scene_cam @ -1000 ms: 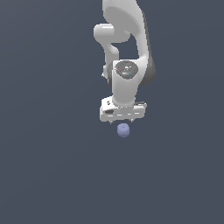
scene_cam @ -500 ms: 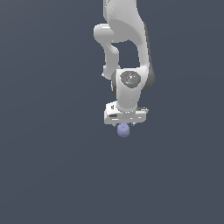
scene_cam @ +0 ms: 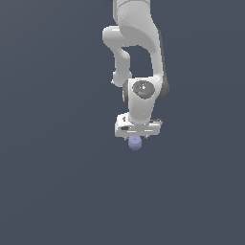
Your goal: Pick up the object and move it to a goal position.
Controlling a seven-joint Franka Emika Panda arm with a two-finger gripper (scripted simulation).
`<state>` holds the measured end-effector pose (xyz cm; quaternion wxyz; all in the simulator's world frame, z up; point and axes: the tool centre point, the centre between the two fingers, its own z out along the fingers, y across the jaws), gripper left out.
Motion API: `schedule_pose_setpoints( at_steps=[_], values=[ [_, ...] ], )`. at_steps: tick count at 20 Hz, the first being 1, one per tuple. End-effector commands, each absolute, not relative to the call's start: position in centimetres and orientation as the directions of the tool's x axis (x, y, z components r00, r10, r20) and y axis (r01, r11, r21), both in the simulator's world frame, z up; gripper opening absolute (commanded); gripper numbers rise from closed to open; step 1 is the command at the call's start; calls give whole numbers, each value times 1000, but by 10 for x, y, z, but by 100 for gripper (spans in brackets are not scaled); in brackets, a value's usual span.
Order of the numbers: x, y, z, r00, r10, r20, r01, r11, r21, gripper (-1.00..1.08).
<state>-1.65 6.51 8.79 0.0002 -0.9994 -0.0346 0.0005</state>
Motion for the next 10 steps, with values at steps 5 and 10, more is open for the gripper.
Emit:
schedule_pose_setpoints(
  at_steps=[5,10],
  values=[
    [-18,65,63,998,68,-1,68,-998,0,100],
    [-18,65,43,998,68,0,68,-998,0,100]
  ],
)
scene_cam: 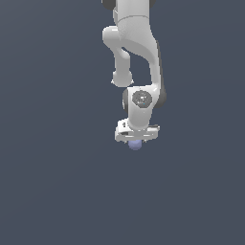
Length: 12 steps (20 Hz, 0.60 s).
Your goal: Pick up the object and move it to a goal position.
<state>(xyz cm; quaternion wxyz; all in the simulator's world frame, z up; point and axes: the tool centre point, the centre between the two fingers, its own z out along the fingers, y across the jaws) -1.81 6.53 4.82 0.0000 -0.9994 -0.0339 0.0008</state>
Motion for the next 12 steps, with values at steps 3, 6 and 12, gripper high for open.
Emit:
schedule_pose_setpoints(
  at_steps=[3,6,12],
  values=[
    [-17,65,40,998,67,0,67,-998,0,100],
    [-17,65,39,998,67,0,67,-998,0,-100],
    [-17,65,39,998,67,0,67,-998,0,-100]
  ],
)
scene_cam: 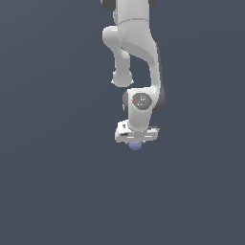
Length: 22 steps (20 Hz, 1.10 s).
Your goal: Pick up the object and move it to a goal position.
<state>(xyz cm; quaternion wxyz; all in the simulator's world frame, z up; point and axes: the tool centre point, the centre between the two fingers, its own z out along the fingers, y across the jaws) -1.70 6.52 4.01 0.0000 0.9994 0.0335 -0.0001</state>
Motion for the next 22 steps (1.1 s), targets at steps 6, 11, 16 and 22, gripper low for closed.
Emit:
schedule_pose_setpoints(
  at_steps=[6,11,16,22],
  values=[
    [-15,65,41,998,67,0,67,-998,0,-100],
    [-5,64,48,998,67,0,67,-998,0,-100],
    [13,63,60,998,67,0,67,-998,0,-100],
    [44,60,80,998,67,0,67,-998,0,-100]
  ],
)
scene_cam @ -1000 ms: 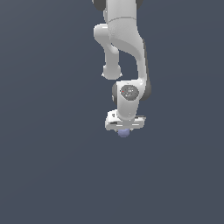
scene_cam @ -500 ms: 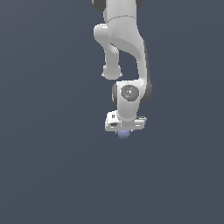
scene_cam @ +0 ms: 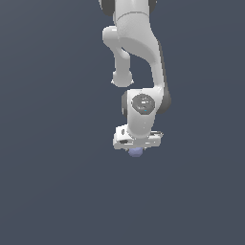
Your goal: Pick up the object and move it to a goal position.
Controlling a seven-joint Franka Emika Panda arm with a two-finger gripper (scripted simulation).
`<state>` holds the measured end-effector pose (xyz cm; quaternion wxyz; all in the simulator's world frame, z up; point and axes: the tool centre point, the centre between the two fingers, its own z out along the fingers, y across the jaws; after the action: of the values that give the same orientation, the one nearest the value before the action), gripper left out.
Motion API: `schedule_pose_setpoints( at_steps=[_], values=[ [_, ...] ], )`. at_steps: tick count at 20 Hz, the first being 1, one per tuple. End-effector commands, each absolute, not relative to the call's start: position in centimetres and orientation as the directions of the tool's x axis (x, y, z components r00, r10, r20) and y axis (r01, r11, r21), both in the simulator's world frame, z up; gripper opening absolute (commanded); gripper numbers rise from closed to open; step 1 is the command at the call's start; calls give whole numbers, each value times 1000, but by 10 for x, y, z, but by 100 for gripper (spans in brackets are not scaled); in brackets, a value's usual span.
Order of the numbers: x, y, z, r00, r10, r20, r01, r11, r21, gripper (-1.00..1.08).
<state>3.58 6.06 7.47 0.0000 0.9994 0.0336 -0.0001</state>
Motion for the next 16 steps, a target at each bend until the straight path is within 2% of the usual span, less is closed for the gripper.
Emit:
schedule_pose_setpoints(
  at_steps=[1,16],
  values=[
    [50,59,84,998,67,0,67,-998,0,-100],
    [116,54,125,998,67,0,67,-998,0,-100]
  ],
)
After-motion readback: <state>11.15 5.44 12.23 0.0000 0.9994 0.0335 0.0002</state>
